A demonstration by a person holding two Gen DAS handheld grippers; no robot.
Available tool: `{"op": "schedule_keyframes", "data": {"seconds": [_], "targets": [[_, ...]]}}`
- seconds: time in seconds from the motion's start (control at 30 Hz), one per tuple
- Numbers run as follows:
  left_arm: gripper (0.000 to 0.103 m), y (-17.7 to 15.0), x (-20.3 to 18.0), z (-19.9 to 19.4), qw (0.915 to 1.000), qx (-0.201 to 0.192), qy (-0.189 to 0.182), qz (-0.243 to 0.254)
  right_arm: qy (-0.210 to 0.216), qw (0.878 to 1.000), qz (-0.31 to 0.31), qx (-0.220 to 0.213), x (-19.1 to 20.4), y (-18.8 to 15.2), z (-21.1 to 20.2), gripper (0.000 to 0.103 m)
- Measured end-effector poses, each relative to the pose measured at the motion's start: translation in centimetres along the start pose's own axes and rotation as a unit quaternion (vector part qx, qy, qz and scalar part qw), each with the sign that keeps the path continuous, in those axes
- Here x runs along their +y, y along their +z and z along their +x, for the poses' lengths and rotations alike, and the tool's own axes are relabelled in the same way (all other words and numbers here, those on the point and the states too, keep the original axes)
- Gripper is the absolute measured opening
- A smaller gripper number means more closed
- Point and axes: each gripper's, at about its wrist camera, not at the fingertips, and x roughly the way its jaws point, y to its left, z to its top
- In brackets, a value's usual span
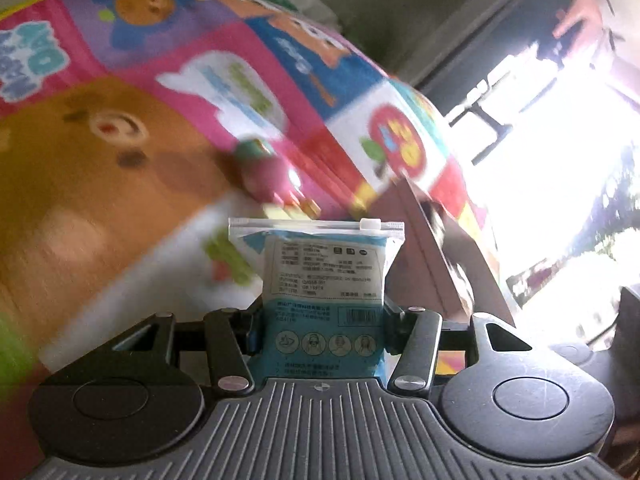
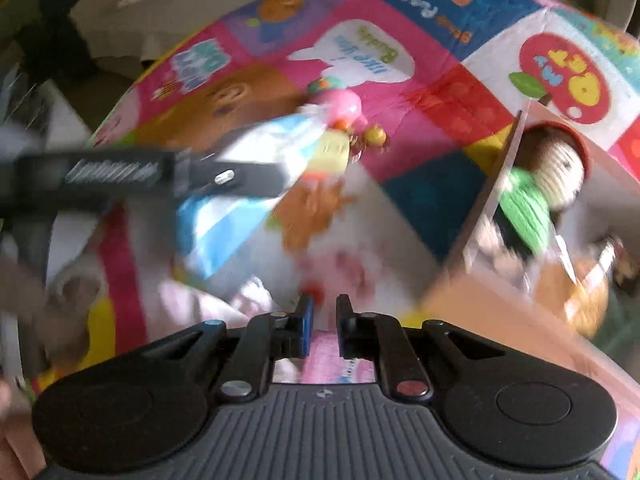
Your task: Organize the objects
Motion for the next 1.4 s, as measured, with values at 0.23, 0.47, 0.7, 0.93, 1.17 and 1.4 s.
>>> {"op": "schedule_keyframes", "data": {"seconds": [0.23, 0.47, 0.7, 0.93, 1.17, 1.4], "targets": [[0.057, -1.9, -3.2, -3.8, 0.9973, -0.01, 0.046, 0.057, -0.123, 0.989, -0.008, -0.086, -2.0, -7.5, -4.2, 0.046], [0.057, -2.5, -5.0, -8.0, 0.9929, -0.044, 0.085, 0.07, 0.003, 0.979, 0.122, -0.161, -3.2, -11.6, -8.5, 0.071], [0.057, -2.3, -5.3, -9.0, 0.9908, -0.057, 0.103, 0.067, 0.062, 0.977, 0.064, -0.192, 1.2, -10.2, -7.9, 0.074], [0.057, -2.4, -5.2, -9.2, 0.9917, -0.055, 0.094, 0.067, 0.064, 0.987, -0.009, -0.146, 5.8, -6.5, -2.2, 0.031], [0.057, -2.8, -5.9, -7.8, 0.9919, -0.013, 0.082, 0.096, 0.034, 0.981, 0.043, -0.185, 2.0, -8.8, -5.7, 0.019], [0.057, -1.5, -11.4, -1.9, 0.9858, 0.028, 0.023, 0.164, -0.053, 0.966, 0.131, -0.219, -4.1, -14.3, -10.8, 0.016]]}}
